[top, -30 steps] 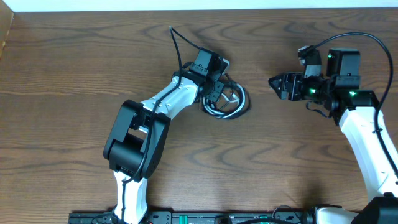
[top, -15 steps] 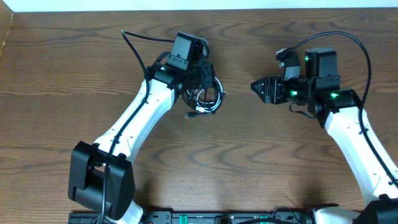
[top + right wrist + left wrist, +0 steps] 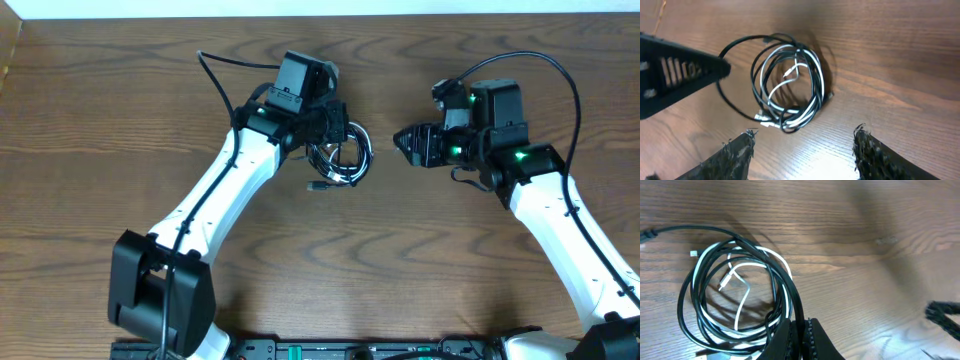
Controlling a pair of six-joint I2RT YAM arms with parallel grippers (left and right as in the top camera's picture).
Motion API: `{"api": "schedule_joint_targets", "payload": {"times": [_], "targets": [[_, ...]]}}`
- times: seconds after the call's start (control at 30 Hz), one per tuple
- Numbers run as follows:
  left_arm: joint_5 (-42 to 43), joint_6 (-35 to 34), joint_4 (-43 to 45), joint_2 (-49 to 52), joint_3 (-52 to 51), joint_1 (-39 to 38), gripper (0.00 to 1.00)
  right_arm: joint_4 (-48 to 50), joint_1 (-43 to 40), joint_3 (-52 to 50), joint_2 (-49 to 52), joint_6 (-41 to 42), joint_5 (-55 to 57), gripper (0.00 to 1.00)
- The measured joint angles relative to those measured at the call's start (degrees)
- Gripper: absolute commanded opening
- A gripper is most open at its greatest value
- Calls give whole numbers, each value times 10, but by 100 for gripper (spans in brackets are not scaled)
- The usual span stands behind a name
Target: Untangle cables
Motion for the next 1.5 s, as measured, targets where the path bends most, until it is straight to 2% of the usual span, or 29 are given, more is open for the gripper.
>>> {"api": "schedule_joint_targets", "payload": {"times": [0.27,0.47,0.7,0.83,0.9,1.2,1.33,1.47,1.5], "targets": [[13,0,1,-83,0,0,7,22,1,0,14,26,7,63],[16,0,1,-83,0,0,7,30,13,0,51,32,-2,61],[16,-9,6,-83,0,0,8,102,37,1,105,43,12,59],[22,-17,7,-83,0,0,7,176,38,2,178,45,19,49],[23,-17,7,-83,0,0,8,192,39,2,193,46,15,47],[24,-28,7,-83,0,0,7,216,54,2,203,40,1,40],[31,-32,6,-83,0,0,8,238,61,2,216,36,0,26],[39,-33,5,-83,0,0,8,249,61,2,222,34,7,1],[39,-33,5,-83,0,0,8,250,61,2,222,32,8,1]]}}
